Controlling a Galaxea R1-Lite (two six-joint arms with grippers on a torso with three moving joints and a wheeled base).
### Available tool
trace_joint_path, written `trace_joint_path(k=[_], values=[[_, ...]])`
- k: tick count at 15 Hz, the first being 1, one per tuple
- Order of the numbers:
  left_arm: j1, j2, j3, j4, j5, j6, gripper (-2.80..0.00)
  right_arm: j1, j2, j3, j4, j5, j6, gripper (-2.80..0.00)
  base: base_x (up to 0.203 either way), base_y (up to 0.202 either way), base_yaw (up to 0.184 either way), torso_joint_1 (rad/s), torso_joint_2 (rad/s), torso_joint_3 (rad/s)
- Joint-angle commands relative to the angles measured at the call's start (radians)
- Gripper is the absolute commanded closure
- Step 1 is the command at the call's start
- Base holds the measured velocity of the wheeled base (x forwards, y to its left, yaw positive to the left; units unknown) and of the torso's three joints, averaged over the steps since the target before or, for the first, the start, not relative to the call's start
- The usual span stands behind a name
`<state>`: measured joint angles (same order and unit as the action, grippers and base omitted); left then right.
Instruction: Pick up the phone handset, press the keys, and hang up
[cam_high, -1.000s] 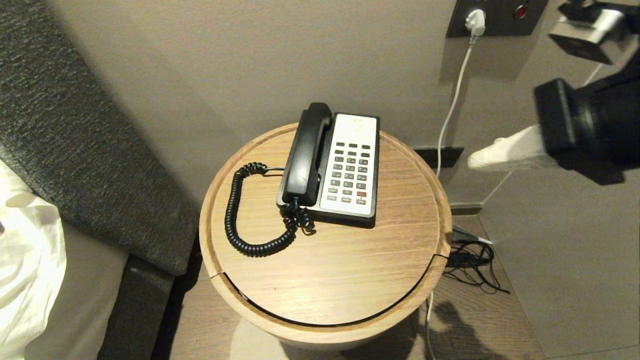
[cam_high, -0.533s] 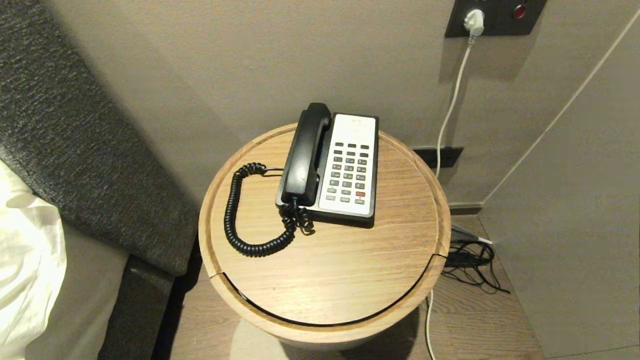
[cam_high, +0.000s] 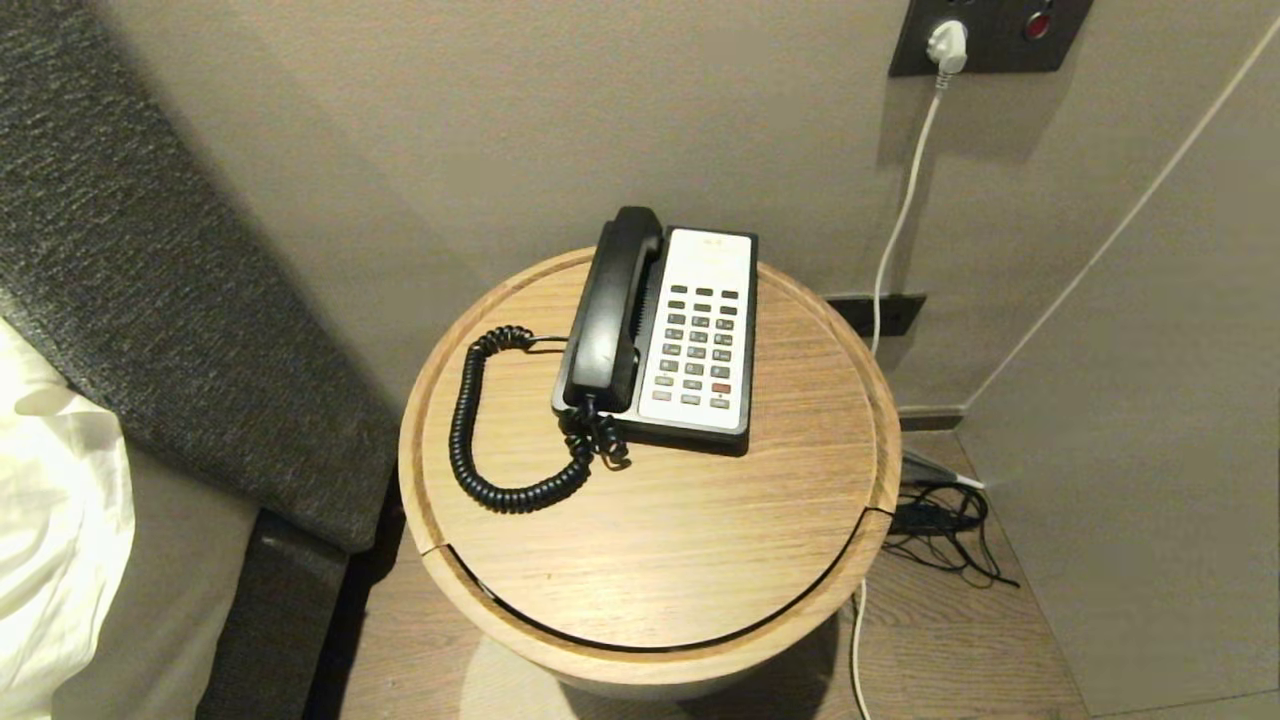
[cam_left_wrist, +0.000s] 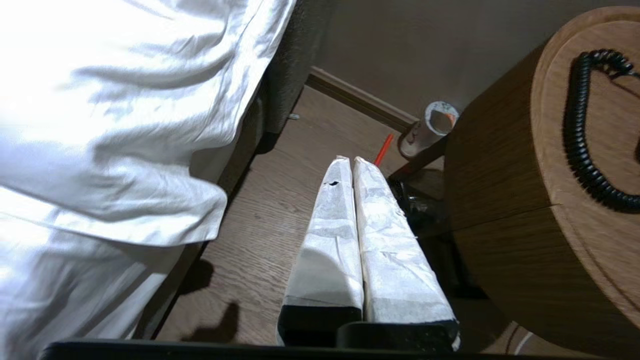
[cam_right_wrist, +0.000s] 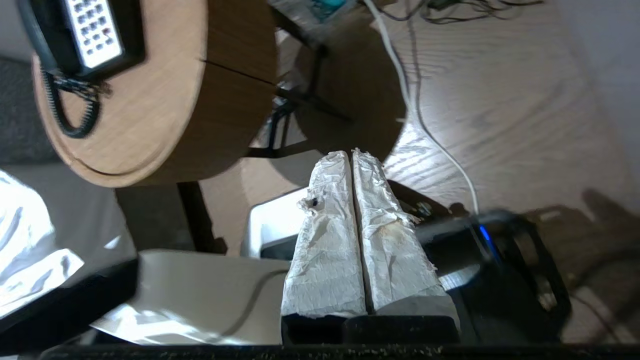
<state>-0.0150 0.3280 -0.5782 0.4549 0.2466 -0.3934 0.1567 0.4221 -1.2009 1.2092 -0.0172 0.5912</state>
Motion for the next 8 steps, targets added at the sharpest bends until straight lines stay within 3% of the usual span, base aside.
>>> trace_joint_path(k=[1,4,6,8], values=[[0.009,-0.091,0.061,0.003,0.003,0.002,0.0,-0.029,-0.132,0.04,0.043,-0.007,-0.012,0.0,0.0,0.0,0.0,0.0,0.0,0.0],[0.009,-0.2,0.145,0.006,0.001,0.048,0.0,-0.079,-0.133,0.029,0.051,-0.013,0.01,0.0,0.0,0.0,0.0,0.0,0.0,0.0],[0.009,-0.274,0.19,0.008,-0.022,0.144,0.0,-0.192,-0.179,0.068,0.052,0.034,-0.082,0.0,0.0,0.0,0.0,0.0,0.0,0.0],[0.01,-0.324,0.25,0.003,-0.027,0.166,0.0,-0.181,-0.295,0.144,0.051,0.048,-0.127,0.0,0.0,0.0,0.0,0.0,0.0,0.0]])
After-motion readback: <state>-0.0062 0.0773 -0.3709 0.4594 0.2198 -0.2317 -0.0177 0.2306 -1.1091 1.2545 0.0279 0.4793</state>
